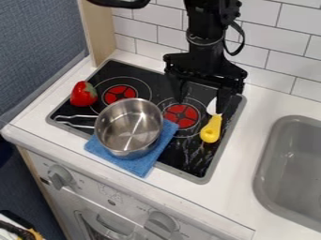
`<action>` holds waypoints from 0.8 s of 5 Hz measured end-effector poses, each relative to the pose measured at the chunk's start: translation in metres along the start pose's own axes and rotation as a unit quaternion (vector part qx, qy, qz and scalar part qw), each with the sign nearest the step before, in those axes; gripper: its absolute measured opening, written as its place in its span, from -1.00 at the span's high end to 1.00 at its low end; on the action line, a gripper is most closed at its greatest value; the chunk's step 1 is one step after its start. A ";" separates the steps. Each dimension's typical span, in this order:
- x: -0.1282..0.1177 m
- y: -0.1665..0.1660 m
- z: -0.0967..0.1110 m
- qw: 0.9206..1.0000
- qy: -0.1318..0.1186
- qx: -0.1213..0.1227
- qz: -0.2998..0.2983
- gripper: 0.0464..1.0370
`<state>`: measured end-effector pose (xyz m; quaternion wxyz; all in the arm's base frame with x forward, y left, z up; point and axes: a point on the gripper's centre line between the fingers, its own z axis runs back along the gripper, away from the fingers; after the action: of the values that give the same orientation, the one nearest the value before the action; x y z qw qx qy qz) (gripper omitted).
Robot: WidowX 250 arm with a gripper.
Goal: Take the pan and put it in the center high side of the two burners
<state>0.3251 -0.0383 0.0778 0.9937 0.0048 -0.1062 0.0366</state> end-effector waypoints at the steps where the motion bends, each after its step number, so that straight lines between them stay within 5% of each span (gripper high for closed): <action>1: -0.005 0.001 -0.009 1.000 0.015 0.003 -0.001 -0.92; 2: -0.019 0.020 -0.016 0.999 0.029 0.012 0.016 -0.92; 3: -0.030 0.033 -0.007 1.000 0.008 0.016 0.021 -0.92; 4: -0.040 0.044 -0.015 0.999 0.019 0.033 0.033 -0.92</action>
<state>0.2855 0.0029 0.0551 0.9930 0.0332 -0.0862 0.0733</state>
